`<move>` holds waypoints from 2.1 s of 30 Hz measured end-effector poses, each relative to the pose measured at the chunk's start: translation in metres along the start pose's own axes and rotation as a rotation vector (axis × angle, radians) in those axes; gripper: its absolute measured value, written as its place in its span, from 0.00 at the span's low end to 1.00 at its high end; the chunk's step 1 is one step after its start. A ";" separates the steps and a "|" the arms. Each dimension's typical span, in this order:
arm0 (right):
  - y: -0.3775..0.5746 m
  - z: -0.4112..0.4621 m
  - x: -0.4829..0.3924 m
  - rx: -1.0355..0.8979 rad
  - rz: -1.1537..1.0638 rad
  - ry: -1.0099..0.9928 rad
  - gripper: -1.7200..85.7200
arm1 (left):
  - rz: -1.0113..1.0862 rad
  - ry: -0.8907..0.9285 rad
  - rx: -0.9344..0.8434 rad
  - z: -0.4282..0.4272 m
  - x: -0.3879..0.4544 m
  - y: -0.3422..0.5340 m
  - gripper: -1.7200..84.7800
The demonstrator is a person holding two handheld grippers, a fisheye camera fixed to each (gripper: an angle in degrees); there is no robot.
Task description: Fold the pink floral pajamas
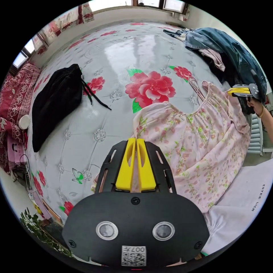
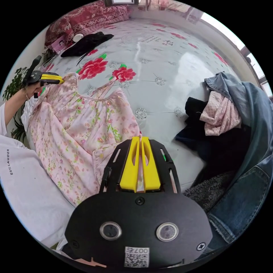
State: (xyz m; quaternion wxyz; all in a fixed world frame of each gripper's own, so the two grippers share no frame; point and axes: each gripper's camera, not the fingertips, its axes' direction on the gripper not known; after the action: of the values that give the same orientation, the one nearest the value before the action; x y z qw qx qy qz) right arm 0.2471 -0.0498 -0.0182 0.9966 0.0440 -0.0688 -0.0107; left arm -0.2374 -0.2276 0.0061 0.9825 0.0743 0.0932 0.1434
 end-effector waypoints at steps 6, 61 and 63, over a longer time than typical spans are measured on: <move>0.062 -0.094 -0.011 0.226 -0.037 -0.080 0.02 | -0.083 0.122 0.220 -0.099 -0.007 0.100 0.01; 0.400 0.091 0.055 0.669 1.225 -0.698 0.17 | -0.404 0.192 0.109 -0.029 0.067 0.349 0.02; 0.389 0.099 0.063 0.651 1.246 -0.690 0.13 | -0.457 0.208 0.124 -0.030 0.054 0.365 0.02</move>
State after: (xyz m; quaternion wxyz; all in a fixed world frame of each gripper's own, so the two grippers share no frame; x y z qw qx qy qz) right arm 0.3018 0.3278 0.1229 0.6781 0.2814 -0.3866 0.5581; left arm -0.2903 0.1378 0.0308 0.9680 0.0962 0.2169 -0.0815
